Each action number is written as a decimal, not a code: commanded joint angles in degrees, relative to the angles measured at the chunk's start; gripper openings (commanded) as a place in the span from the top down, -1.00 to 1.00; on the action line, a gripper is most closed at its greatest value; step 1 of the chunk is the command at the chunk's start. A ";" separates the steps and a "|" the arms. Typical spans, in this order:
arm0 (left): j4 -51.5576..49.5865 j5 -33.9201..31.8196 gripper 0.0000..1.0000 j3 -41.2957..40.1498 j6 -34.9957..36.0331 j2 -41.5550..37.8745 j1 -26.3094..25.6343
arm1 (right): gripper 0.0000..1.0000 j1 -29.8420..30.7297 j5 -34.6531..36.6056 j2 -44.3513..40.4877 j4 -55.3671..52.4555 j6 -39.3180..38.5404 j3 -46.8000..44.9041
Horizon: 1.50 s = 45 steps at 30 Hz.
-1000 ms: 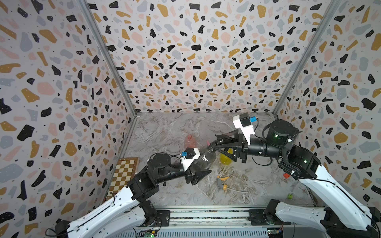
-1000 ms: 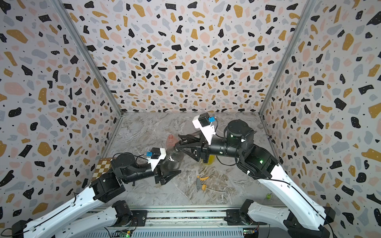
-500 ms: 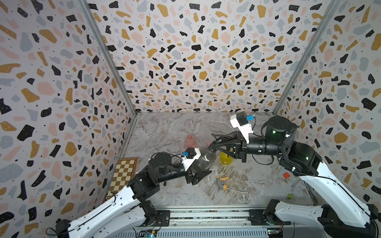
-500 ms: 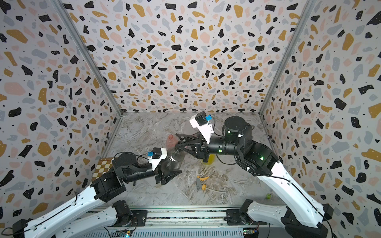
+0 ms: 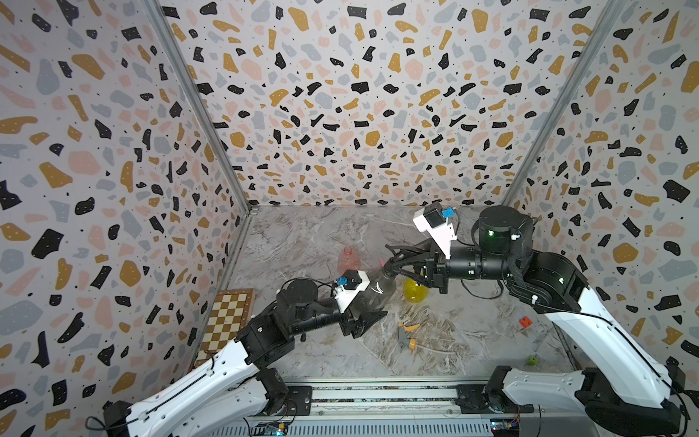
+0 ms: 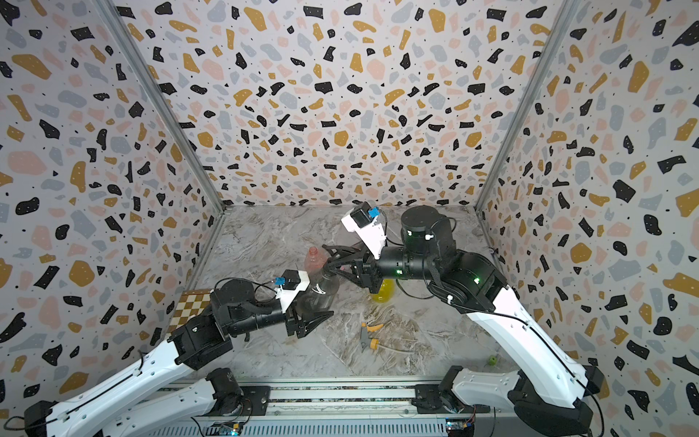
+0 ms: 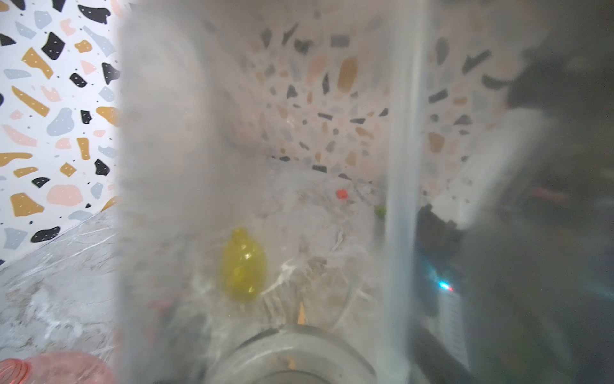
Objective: Attach spray nozzles to spray bottles
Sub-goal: Screw the spray nozzle on the spray bottle.
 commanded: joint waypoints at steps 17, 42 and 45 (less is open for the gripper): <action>4.86 -20.86 1.00 4.07 3.70 3.63 -5.19 | 0.53 1.57 11.12 -0.81 8.24 16.19 -15.38; 10.75 -33.71 1.00 0.49 6.06 8.27 -11.35 | 0.16 1.97 20.35 -2.29 15.61 25.57 -20.55; 10.29 -34.01 1.00 0.43 5.80 8.20 -11.29 | 0.09 2.01 21.38 -2.51 15.16 24.23 -18.62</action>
